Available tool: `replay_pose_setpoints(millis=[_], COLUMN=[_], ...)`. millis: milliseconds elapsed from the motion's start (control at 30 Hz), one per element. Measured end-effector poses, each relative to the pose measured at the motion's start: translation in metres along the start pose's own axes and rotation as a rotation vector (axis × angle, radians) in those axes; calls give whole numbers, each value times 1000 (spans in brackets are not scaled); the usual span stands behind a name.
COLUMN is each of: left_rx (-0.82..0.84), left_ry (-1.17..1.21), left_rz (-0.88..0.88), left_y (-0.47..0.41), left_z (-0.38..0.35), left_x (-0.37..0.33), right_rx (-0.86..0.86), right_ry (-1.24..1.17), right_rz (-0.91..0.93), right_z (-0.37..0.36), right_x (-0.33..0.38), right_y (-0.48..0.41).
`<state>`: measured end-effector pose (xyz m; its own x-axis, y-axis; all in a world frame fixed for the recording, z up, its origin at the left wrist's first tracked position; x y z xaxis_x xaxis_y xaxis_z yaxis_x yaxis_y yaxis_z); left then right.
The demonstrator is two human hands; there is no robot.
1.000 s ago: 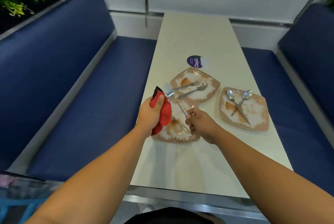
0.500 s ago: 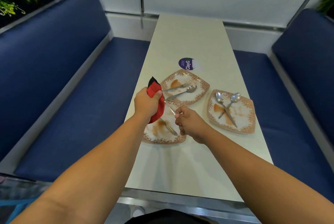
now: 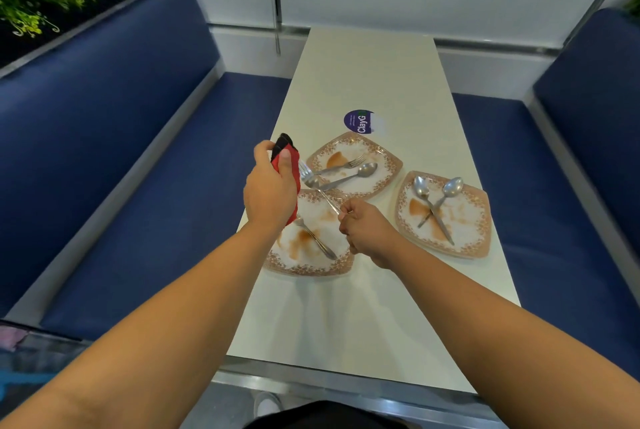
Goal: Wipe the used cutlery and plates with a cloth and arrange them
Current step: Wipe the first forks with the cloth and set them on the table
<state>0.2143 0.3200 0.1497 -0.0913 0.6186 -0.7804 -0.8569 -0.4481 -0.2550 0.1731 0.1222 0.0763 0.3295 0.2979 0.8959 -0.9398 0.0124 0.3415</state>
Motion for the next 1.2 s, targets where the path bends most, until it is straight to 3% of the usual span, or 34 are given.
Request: replay_pose_setpoints(millis=[167,367,533,867,1067,1200], left_rx=[14,142,98,219,125,163], left_ry=[-262,-341,-441,-332,-382,-343], left_rz=[-289,-322,-261,-478,-380,-472], left_y=[5,33,1,50,24,47], left_z=[-13,-37,-24,-51,-40,-44], left_x=[-24,-33,-22,-57,-44,-62], right_rx=[-19,-51,-6,-61,-53,-73], right_ry=[36,6,-31,-131,-150,-153], right_rz=[71,51,50,-17,-50,-14], right_z=[-6,1,-5,11,7,11], right_x=[17,19,16,13,8,19], right_y=[-5,-7,-6,-16,-13,-11])
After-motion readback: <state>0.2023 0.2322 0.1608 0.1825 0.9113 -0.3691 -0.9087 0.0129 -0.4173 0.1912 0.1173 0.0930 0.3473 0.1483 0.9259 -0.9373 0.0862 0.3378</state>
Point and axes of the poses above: each hand's wrist, its own y-axis away from the middle knuckle, its own z-axis out of the back of the hand, x = y × z, the point moved 10 cm from there along -y, towards the middle knuckle, and after that the axes turned 7 degrees about -x, right-handed, at the moved point
